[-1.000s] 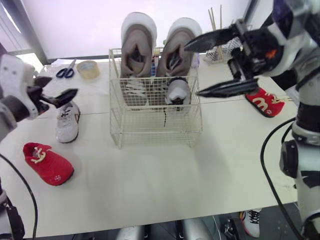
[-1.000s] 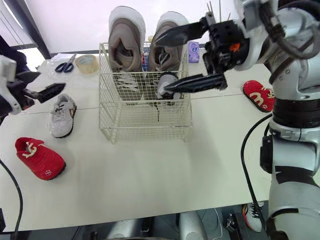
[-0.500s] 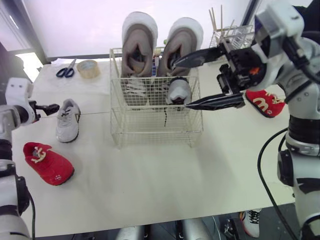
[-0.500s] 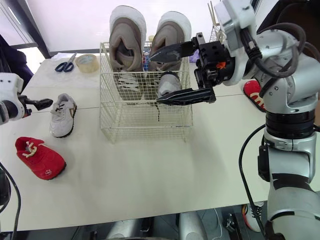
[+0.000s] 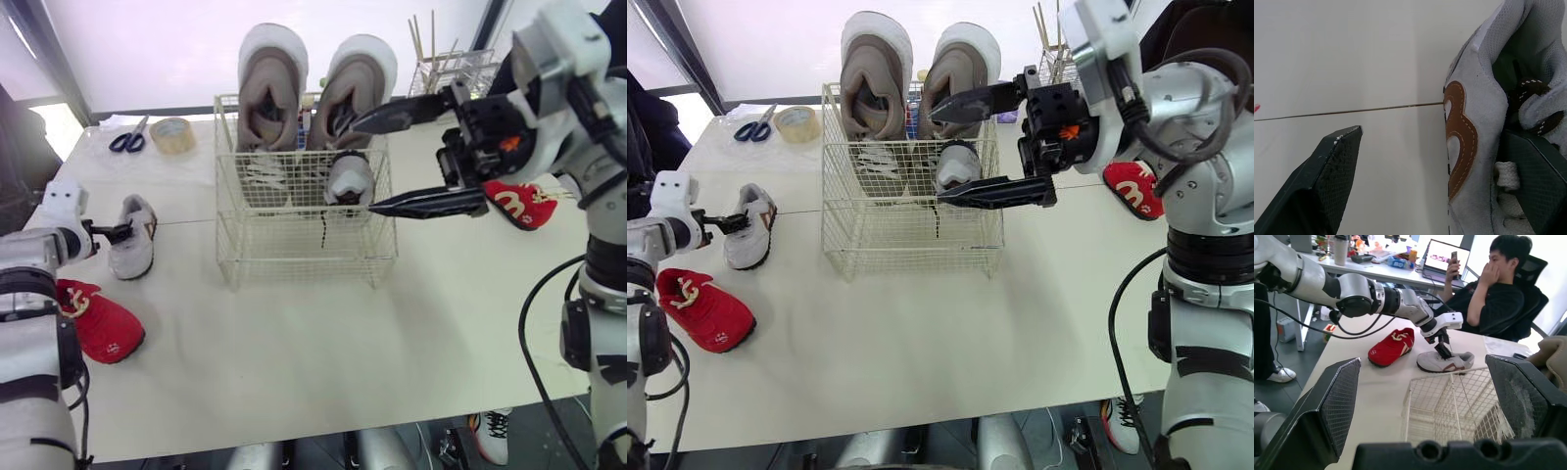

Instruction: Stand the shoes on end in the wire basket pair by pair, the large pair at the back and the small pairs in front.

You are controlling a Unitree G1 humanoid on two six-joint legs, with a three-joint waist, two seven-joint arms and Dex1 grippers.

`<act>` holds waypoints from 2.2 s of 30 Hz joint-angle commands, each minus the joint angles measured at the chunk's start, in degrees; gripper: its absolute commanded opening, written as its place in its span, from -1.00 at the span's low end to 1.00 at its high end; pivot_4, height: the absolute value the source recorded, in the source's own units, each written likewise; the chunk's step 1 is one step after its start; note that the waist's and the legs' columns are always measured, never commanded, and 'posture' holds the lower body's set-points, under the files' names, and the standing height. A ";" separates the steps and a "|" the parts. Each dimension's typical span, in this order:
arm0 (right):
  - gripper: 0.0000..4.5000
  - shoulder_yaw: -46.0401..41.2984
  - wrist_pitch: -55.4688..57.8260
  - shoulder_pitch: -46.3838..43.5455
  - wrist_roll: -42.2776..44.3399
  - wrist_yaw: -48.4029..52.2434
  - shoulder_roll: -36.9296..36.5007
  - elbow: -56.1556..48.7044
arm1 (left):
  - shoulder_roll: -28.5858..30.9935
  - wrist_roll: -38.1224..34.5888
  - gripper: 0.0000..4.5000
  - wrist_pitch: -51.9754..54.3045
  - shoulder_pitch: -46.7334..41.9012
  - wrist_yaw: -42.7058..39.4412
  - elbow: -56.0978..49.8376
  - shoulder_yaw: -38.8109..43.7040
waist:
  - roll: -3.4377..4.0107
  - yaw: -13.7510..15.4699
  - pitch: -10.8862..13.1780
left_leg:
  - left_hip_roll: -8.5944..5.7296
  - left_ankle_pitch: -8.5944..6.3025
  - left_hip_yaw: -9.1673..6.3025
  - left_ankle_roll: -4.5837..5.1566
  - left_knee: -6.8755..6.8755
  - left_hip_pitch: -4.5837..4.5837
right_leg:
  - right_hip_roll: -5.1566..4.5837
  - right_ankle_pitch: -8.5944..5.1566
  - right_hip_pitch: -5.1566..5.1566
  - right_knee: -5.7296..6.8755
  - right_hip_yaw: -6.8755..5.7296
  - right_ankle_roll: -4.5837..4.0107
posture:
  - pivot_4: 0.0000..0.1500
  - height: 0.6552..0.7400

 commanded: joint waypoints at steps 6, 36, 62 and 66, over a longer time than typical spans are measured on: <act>1.00 -1.01 -0.47 -1.11 0.35 -0.92 -1.40 -1.28 | -2.89 0.58 -0.18 0.41 0.59 3.28 4.44 2.37 | 0.02 0.05 -0.07 | 0.00 0.00 0.00 0.00 0.07 0.04 | 0.00 0.00 0.03 0.09 0.00 0.00 | 1.00 1.00; 1.00 -0.22 -4.67 0.67 -3.41 -2.50 -1.86 5.89 | -26.14 -15.77 -0.97 -14.77 3.76 24.74 -80.43 12.77 | -0.56 0.20 -0.05 | -0.07 0.05 -0.02 -0.09 0.78 -0.83 | -0.06 0.12 -0.42 0.03 -0.05 0.20 | 1.00 1.00; 1.00 2.87 -5.46 -3.39 -6.80 1.31 1.14 9.03 | -40.70 4.16 -0.97 -48.29 23.17 23.71 -72.57 -7.14 | -0.52 1.53 -0.08 | -0.09 0.05 -0.03 -0.08 0.92 -0.80 | -0.04 0.17 -0.33 0.02 -0.04 0.21 | 1.00 1.00; 1.00 2.61 -4.33 -3.41 -6.63 1.13 -0.03 7.94 | -42.73 6.90 -0.97 -54.93 21.59 25.76 -64.63 -7.71 | -0.52 1.56 -0.09 | -0.08 0.05 -0.03 -0.07 0.91 -0.80 | -0.04 0.16 -0.34 0.02 -0.04 0.21 | 1.00 1.00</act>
